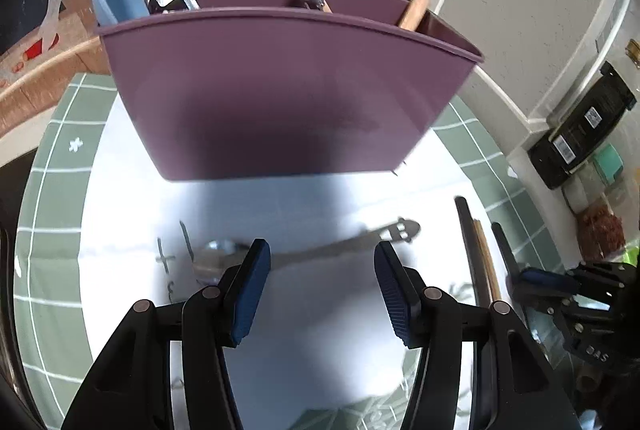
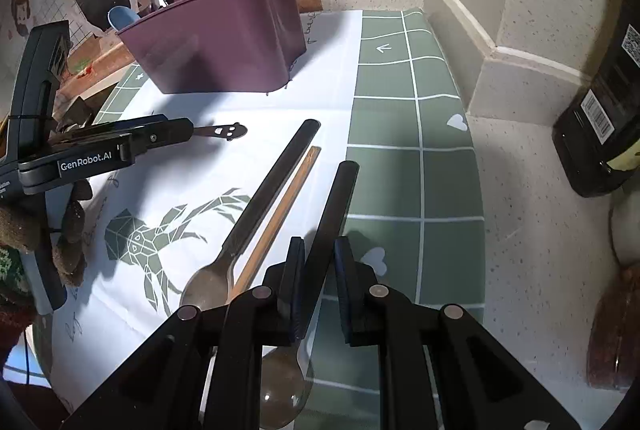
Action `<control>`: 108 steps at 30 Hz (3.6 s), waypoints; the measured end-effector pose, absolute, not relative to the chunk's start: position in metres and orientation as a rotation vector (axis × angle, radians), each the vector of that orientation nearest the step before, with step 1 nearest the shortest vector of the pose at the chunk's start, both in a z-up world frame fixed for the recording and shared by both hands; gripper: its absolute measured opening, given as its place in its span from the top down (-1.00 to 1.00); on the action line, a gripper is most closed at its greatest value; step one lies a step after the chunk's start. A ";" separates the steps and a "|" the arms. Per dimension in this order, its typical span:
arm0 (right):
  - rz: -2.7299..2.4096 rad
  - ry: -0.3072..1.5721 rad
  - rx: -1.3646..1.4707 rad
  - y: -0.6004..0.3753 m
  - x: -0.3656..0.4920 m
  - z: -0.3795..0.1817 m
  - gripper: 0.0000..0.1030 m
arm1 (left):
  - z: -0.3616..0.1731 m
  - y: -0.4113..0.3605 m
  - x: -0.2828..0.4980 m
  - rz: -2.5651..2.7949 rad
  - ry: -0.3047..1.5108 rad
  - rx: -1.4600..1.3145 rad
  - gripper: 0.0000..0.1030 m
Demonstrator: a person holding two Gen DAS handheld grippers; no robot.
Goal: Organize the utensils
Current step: 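Move both tools back toward the black-handled spoons and spatulas, then close the right tool on a black-handled spoon while the left tool closes on a black handle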
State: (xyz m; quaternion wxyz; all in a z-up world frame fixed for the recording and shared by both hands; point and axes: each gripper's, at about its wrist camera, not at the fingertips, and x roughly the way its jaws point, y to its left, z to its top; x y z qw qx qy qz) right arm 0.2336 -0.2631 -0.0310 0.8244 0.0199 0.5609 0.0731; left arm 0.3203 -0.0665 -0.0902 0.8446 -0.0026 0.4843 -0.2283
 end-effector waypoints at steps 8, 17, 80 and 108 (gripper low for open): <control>0.168 1.192 0.109 -0.272 0.229 -0.031 0.69 | -0.083 -0.046 0.283 -0.518 1.065 -0.057 -0.07; 0.209 1.183 0.088 -0.262 0.227 -0.031 0.30 | -0.073 -0.021 0.278 -0.425 1.040 -0.176 -0.07; 0.299 1.246 0.073 -0.265 0.121 -0.018 -0.78 | -0.075 -0.078 0.224 -0.261 1.087 0.206 -0.08; 0.119 1.194 0.050 -0.271 0.212 -0.011 0.98 | -0.053 -0.079 0.218 -0.419 1.040 0.179 -0.08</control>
